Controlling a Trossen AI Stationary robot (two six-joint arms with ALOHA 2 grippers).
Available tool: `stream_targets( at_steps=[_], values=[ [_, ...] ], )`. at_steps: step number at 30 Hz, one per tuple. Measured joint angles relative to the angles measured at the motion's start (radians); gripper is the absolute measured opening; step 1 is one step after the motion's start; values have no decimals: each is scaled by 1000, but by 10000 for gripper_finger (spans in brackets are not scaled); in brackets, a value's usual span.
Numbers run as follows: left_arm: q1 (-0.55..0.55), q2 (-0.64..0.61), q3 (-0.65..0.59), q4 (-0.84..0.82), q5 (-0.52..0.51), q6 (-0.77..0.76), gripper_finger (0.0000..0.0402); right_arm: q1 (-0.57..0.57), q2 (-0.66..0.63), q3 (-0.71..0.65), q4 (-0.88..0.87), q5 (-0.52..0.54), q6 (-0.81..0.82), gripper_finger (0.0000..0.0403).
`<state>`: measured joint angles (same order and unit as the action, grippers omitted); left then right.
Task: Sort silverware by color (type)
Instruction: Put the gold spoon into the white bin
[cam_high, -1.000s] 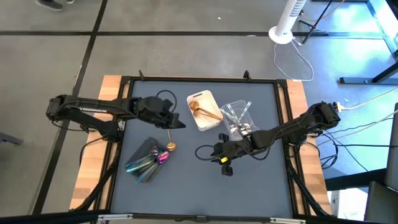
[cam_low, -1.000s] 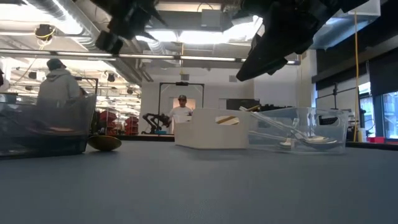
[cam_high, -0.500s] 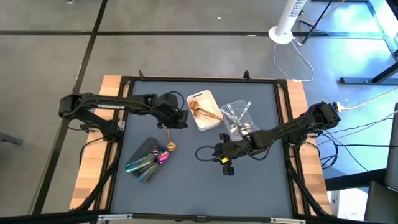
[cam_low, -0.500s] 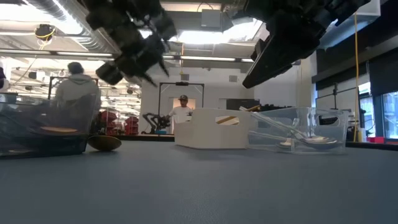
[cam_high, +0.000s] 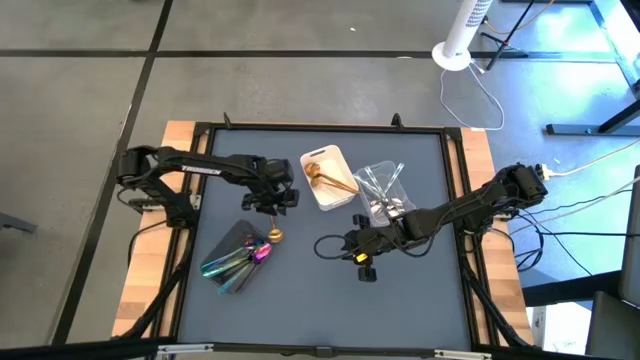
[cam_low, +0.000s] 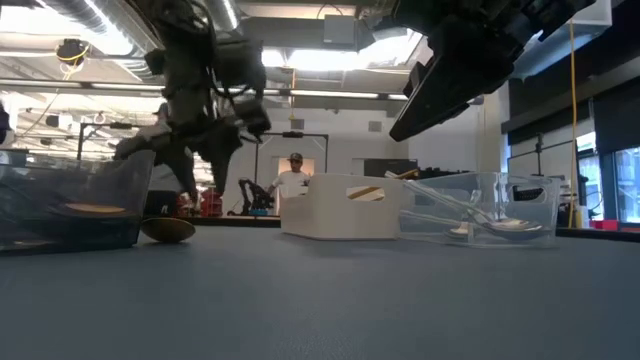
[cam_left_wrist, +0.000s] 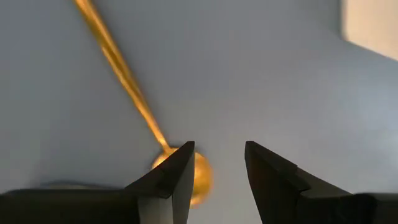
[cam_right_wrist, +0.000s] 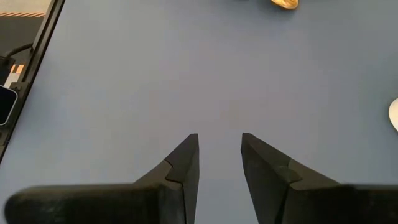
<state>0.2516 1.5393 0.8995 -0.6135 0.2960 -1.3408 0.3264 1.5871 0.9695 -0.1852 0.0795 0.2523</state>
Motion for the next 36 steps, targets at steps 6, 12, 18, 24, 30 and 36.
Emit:
stream_targets(
  at_steps=[6,12,18,24,30,36],
  values=[
    [0,59,0,-7,-22,17,136,0,0,0,0,0,0,111],
    [4,74,0,-90,-24,59,136,0,0,0,1,0,0,111],
    [1,74,0,-171,-86,70,136,0,0,0,2,0,0,111],
    [-16,74,0,-142,-122,68,136,0,0,0,3,0,0,111],
    [-47,93,0,-131,-128,60,136,0,0,0,3,0,0,111],
    [-84,153,1,-93,-123,65,136,0,0,0,4,0,0,111]
  ],
)
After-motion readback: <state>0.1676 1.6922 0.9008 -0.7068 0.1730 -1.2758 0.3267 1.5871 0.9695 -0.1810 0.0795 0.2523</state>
